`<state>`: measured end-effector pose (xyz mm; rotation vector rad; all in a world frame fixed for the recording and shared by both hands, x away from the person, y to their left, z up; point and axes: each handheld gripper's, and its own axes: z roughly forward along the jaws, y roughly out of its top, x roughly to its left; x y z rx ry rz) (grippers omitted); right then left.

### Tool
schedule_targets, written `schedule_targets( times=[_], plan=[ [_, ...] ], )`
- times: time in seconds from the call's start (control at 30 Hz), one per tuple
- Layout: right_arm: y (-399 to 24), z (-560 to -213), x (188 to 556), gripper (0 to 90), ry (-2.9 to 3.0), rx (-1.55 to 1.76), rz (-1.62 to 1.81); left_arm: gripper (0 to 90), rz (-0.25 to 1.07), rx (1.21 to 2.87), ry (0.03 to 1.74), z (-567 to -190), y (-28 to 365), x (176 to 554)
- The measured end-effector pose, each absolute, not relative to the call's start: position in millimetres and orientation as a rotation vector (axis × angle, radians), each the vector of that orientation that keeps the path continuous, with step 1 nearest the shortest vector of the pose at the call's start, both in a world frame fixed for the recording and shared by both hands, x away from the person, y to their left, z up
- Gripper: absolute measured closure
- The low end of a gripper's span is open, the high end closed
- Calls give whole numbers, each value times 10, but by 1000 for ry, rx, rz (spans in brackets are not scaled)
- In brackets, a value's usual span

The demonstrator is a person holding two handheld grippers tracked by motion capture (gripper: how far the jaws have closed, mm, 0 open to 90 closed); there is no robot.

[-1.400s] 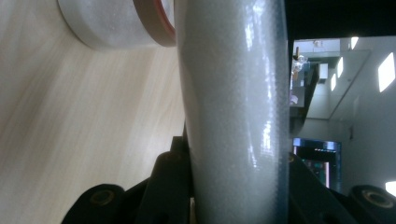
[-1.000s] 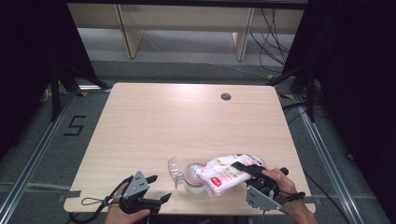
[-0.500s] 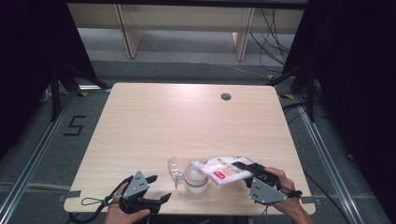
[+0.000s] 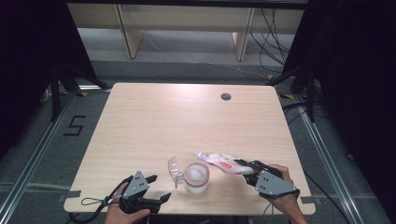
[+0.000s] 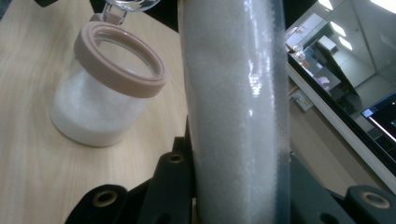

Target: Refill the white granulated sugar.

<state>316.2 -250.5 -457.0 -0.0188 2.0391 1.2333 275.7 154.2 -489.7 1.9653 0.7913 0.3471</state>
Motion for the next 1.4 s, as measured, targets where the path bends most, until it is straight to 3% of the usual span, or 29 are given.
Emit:
schedule_targets(
  times=[0.5, 1.4],
  plan=[
    [-2553, -4699, 3328, 788, 2030, 203, 1468, 219, 353, 1976, 791, -4895, 1547, 2758],
    [-2608, -4887, 3486, 788, 2069, 372, 1479, 220, 368, 1988, 766, -4892, 1557, 2772]
  ],
)
